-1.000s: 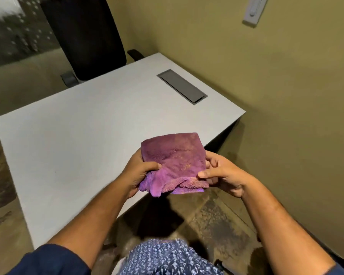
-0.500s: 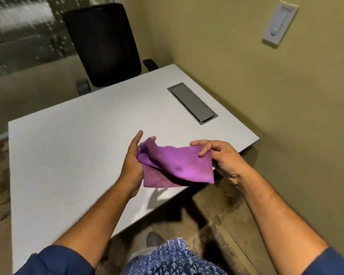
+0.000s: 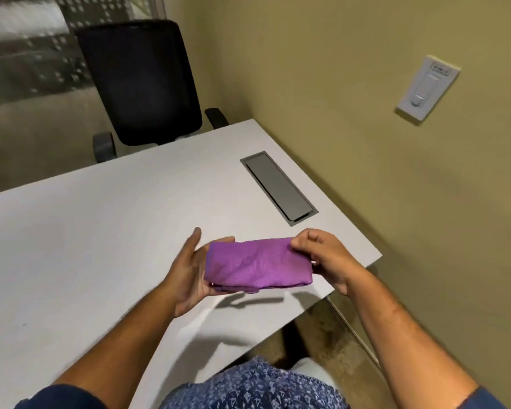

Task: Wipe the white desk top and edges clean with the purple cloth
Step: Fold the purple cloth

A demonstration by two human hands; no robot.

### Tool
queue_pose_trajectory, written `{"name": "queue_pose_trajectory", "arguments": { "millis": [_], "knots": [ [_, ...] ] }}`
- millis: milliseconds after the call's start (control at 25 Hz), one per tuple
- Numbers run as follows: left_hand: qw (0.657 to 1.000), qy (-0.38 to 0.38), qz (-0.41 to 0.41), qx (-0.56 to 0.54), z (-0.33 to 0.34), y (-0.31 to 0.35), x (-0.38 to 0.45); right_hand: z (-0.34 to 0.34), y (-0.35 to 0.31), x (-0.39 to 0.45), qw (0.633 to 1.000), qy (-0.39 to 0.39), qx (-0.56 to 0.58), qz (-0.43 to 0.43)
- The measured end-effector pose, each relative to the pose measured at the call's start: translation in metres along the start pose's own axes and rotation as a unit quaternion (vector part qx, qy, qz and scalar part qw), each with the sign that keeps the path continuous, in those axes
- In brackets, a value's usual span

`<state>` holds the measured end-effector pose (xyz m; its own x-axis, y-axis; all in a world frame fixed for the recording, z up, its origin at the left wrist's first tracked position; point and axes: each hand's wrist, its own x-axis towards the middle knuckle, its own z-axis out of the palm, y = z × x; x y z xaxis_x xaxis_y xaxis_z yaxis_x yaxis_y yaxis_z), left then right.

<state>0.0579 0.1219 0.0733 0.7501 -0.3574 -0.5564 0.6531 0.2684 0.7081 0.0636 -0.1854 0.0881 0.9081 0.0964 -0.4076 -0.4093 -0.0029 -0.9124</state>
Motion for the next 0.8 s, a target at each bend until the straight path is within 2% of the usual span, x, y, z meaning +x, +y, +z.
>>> {"name": "queue_pose_trajectory", "arguments": {
  "millis": [120,200,280,360,400,520,560,600,680,800],
  "knots": [
    [0.981,0.074,0.055,0.168,0.016,0.003,0.039,-0.017,0.0,0.038,0.999,-0.035,-0.02,0.01],
    [0.977,0.118,0.085,0.159,0.027,0.011,0.061,-0.037,-0.001,0.062,0.993,-0.096,-0.046,0.054],
    [0.976,0.154,0.102,0.114,0.046,0.023,0.083,-0.058,-0.003,0.084,0.969,-0.198,-0.117,0.095],
    [0.977,0.176,0.084,0.091,0.068,0.034,0.107,-0.074,-0.002,0.105,0.944,-0.276,-0.168,0.063],
    [0.972,0.193,0.083,0.103,0.08,0.037,0.118,-0.08,0.0,0.114,0.942,-0.291,-0.164,0.039],
    [0.916,0.282,0.144,0.247,0.101,0.029,0.145,-0.095,0.0,0.134,0.956,-0.279,-0.08,0.035],
    [0.911,0.276,0.156,0.263,0.109,0.023,0.148,-0.099,0.001,0.14,0.958,-0.279,-0.063,0.031],
    [0.925,0.239,0.149,0.256,0.119,0.017,0.15,-0.103,0.003,0.146,0.961,-0.267,-0.064,0.022],
    [0.953,0.175,0.102,0.225,0.14,0.0,0.152,-0.111,0.009,0.153,0.97,-0.236,-0.055,0.015],
    [0.956,0.118,0.02,0.267,0.152,-0.02,0.165,-0.119,0.017,0.158,0.978,-0.202,-0.041,0.023]
  ]
}}
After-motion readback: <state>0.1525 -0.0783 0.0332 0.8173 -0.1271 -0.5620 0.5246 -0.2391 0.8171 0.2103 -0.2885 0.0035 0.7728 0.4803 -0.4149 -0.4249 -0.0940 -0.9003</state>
